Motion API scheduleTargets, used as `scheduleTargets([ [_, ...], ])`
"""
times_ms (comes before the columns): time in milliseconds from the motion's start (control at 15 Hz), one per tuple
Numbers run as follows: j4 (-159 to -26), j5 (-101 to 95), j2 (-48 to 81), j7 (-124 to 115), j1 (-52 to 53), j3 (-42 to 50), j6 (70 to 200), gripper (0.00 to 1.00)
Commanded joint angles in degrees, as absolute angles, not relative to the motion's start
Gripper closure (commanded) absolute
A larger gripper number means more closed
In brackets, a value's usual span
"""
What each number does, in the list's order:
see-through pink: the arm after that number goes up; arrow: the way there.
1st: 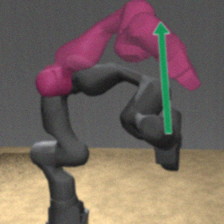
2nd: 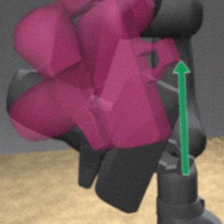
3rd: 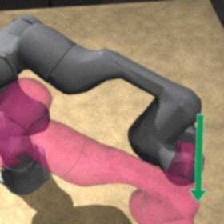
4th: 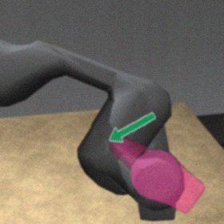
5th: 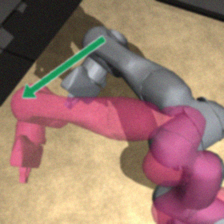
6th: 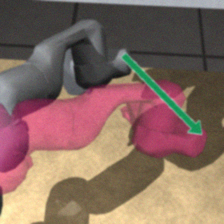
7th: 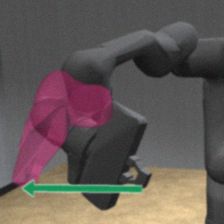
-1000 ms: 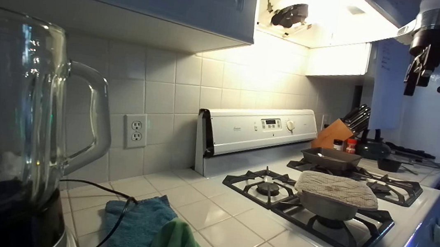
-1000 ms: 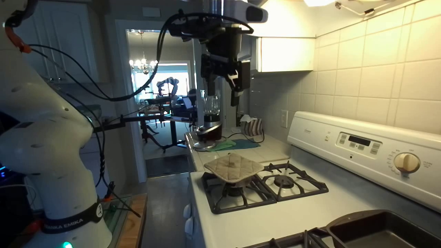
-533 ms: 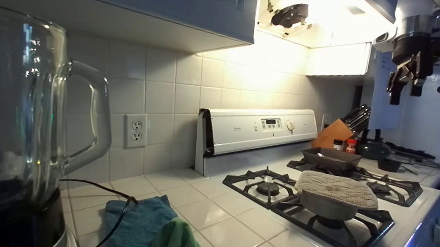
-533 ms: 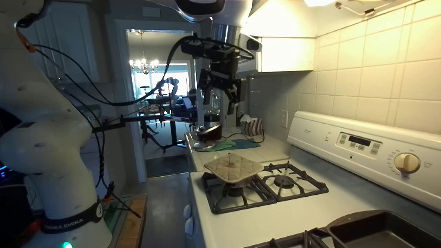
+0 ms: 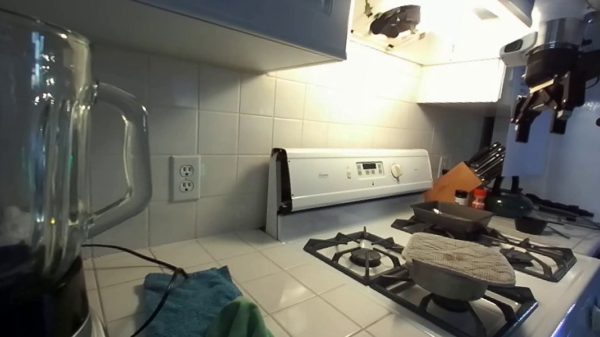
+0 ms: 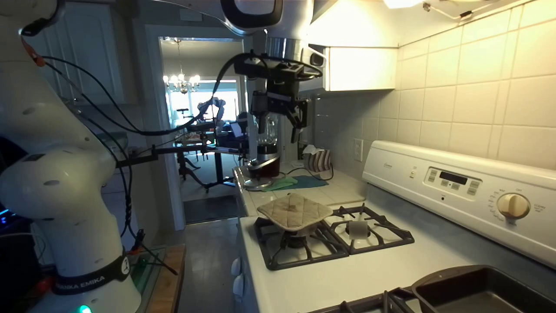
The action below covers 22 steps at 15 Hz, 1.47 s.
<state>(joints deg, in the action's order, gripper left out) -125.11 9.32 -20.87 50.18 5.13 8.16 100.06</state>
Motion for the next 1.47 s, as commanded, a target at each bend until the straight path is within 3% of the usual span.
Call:
scheduleTargets([
  [0,-125.01,9.58,-20.78,50.53,4.37,7.44,99.92,0.0],
  [1400,-125.26,19.96,-8.33,57.52,5.68,3.17,105.75,0.0],
])
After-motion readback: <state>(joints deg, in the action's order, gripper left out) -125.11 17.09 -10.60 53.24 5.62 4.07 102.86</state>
